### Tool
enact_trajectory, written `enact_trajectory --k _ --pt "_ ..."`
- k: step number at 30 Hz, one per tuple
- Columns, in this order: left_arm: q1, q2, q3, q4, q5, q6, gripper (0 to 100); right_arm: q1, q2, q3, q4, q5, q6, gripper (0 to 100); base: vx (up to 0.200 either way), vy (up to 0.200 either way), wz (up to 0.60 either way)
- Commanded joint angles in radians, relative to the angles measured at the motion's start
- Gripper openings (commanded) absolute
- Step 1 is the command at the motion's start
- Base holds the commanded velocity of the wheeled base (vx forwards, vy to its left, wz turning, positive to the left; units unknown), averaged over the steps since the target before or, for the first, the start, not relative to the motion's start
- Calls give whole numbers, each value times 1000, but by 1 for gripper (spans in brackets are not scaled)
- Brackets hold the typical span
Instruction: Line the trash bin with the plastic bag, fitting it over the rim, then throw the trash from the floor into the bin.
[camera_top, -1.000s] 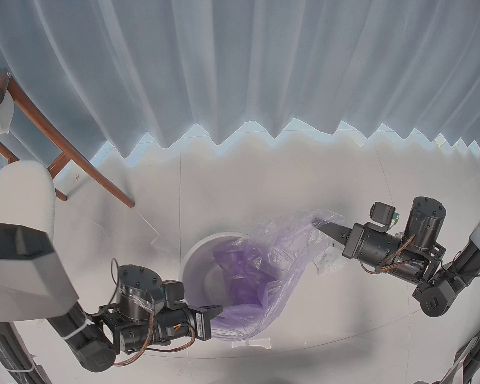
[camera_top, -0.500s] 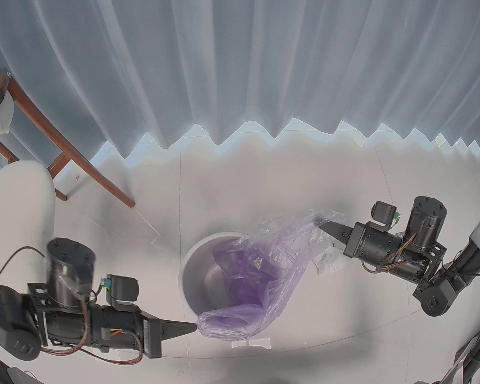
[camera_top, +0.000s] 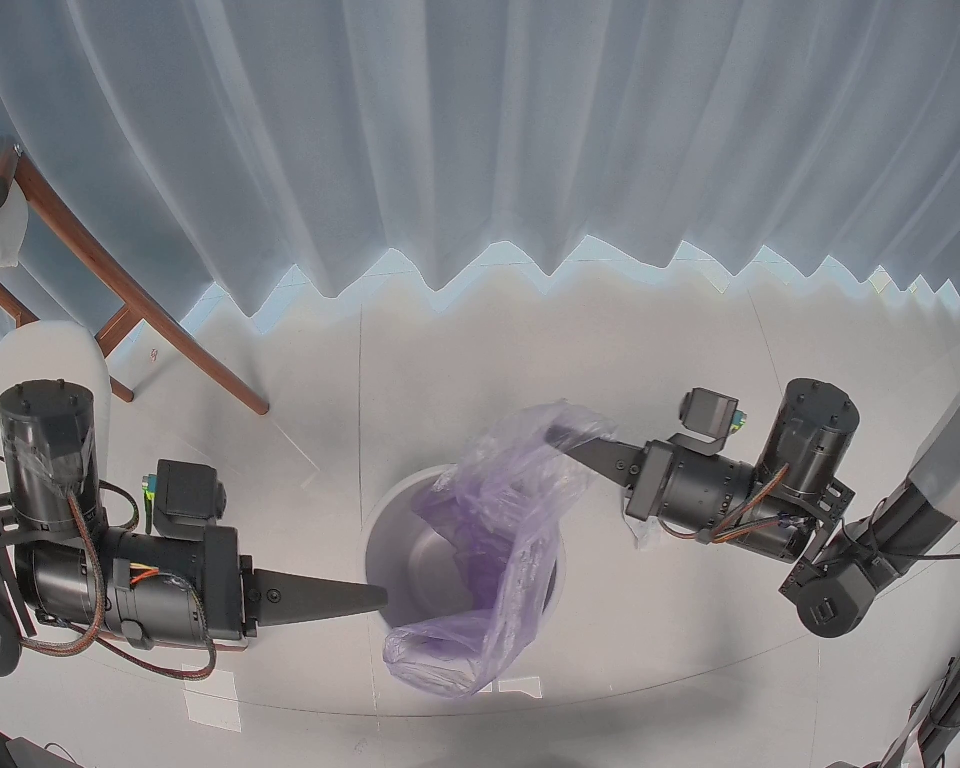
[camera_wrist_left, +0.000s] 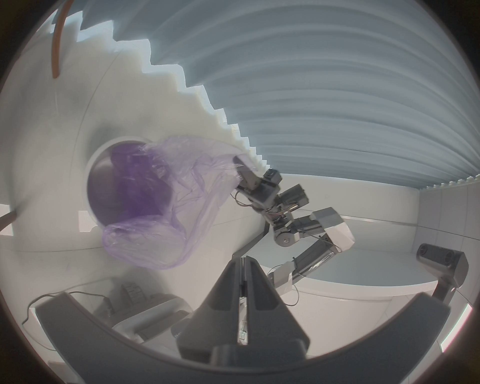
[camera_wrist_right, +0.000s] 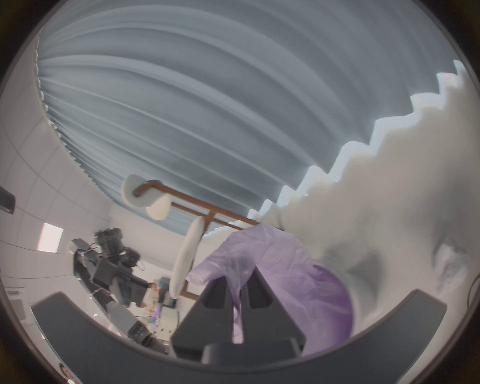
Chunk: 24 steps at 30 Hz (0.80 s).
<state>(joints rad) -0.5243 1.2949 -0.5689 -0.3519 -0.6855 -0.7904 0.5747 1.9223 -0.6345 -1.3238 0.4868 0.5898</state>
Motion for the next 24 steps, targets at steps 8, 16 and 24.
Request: enact_trajectory --k 8,16,24 --pt "21 158 -2 179 250 312 0 129 172 -163 -98 33 82 0 0 0 0" --pt "24 268 12 88 267 319 0 128 150 -116 -181 42 148 0 0 0 0" --pt "17 325 46 -33 277 318 0 128 118 -83 -181 42 148 0 0 0 0"
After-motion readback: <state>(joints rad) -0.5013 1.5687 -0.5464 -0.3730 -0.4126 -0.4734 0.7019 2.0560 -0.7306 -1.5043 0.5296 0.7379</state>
